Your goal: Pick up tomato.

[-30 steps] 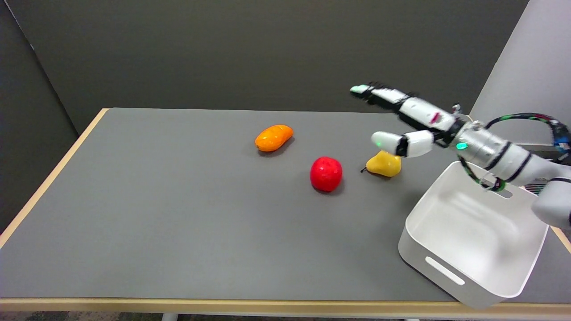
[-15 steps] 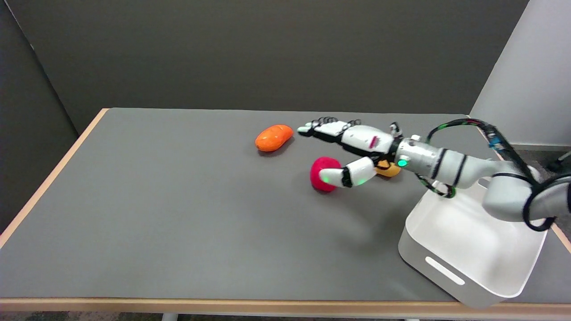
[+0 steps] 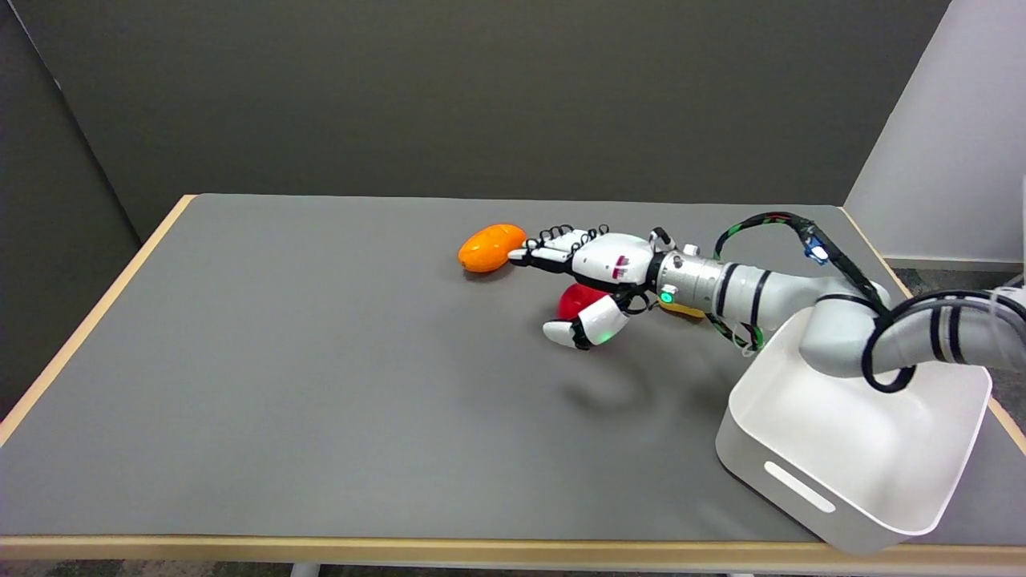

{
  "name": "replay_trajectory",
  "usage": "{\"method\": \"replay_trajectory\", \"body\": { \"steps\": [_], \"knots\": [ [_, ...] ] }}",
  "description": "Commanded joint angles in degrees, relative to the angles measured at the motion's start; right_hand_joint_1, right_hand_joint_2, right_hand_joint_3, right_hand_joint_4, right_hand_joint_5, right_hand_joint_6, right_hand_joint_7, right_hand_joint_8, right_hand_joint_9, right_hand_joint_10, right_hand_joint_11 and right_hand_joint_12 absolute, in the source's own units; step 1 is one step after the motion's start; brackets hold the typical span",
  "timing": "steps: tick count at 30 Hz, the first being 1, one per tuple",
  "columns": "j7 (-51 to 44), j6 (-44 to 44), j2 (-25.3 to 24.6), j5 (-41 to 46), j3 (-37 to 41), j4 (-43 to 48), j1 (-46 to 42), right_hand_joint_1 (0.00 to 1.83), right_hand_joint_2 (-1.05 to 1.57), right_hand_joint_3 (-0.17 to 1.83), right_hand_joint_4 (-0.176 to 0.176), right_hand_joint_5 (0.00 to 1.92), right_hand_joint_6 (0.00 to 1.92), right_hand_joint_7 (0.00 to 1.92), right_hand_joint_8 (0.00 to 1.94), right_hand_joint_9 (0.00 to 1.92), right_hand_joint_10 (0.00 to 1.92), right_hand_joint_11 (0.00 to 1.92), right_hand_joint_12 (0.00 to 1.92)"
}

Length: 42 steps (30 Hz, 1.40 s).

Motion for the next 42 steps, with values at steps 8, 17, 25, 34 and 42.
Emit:
{"method": "replay_trajectory", "body": {
  "steps": [8,17,25,34,42],
  "knots": [
    [-8.21,-2.09,-1.29,8.15,-2.15,6.17,0.41,0.29,0.61,0.95,0.070,0.00,0.19,0.00,0.19,0.00,0.33,0.00,0.66],
    [-8.21,-0.96,2.46,9.91,-1.52,1.39,-2.07,0.28,0.58,0.97,0.071,0.03,0.21,0.04,0.18,0.02,0.37,0.00,0.78],
    [-8.21,0.15,3.11,9.91,-0.78,0.73,-3.84,0.27,0.57,0.97,0.074,0.04,0.21,0.05,0.17,0.02,0.38,0.00,0.82],
    [-8.21,0.95,2.71,9.67,-1.19,0.90,-3.13,0.33,0.58,0.99,0.075,0.07,0.17,0.08,0.14,0.05,0.45,0.00,0.88],
    [-8.21,1.51,1.43,9.83,-1.27,1.54,-2.96,0.39,0.64,0.99,0.079,0.08,0.26,0.13,0.26,0.13,0.55,0.03,1.03]
  ]
}}
